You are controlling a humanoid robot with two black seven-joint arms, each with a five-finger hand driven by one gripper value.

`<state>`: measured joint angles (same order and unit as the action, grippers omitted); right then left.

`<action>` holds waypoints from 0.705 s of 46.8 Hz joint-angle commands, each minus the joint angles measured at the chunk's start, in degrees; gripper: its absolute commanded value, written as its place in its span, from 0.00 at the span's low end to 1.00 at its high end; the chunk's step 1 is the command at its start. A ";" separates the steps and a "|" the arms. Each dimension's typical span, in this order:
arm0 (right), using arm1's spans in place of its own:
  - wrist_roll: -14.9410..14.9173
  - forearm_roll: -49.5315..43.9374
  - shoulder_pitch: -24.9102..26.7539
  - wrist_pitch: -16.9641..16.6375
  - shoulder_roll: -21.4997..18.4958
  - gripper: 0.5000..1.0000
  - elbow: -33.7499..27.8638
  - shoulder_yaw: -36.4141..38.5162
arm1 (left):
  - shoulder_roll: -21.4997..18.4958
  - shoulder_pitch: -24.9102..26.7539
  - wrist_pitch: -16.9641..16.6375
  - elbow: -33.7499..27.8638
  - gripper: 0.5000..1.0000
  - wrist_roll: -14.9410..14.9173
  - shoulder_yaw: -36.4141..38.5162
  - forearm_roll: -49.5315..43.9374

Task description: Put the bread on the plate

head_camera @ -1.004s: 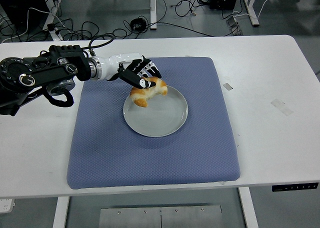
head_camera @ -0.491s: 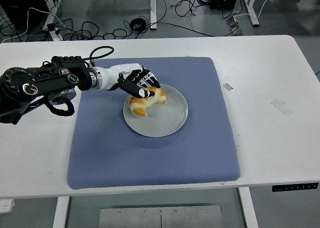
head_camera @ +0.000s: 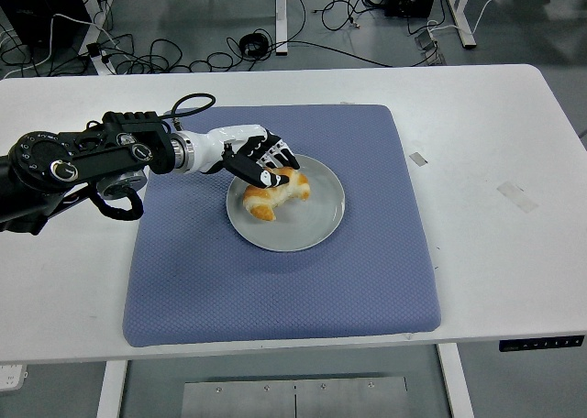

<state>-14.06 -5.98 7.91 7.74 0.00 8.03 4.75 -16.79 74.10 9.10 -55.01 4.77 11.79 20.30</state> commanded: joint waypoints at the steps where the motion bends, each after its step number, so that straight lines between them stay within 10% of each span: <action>1: -0.01 0.00 0.00 0.00 0.00 1.00 -0.04 0.00 | 0.00 0.00 -0.04 -0.01 0.22 -0.02 -0.01 0.00; 33: -0.01 0.00 0.00 0.08 0.00 1.00 -0.03 0.00 | -0.17 0.08 -0.13 0.08 0.39 -0.02 -0.01 -0.09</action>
<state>-14.06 -5.98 7.91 7.75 0.00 8.03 4.75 -16.78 74.14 8.96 -54.93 4.75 11.78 20.21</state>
